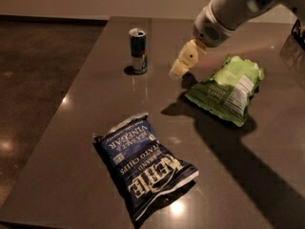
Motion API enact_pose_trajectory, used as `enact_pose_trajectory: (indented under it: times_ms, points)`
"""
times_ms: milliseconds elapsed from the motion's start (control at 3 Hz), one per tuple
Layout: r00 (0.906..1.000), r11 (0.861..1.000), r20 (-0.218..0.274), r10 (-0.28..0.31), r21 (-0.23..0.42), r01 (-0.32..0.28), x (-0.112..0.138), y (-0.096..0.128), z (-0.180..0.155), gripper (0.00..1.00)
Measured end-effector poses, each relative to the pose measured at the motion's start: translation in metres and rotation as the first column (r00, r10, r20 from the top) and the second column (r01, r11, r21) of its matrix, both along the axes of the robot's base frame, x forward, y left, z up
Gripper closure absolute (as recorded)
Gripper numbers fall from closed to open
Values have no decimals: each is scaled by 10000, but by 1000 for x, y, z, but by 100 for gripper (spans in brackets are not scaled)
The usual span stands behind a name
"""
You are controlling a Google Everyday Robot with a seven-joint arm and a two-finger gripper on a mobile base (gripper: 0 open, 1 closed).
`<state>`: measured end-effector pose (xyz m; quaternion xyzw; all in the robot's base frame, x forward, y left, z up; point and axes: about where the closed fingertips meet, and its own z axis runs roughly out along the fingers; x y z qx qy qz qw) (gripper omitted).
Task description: Move redbull can near blue chip bag
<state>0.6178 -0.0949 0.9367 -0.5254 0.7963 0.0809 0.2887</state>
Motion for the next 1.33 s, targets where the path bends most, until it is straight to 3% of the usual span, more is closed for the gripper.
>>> enact_pose_trajectory:
  times_ms: [667,1333]
  points:
    - [9993,9923,65,360,1180,-365,48,80,-13,0]
    - [9969,9735,155,768,2149,-783,77,128,-14,0]
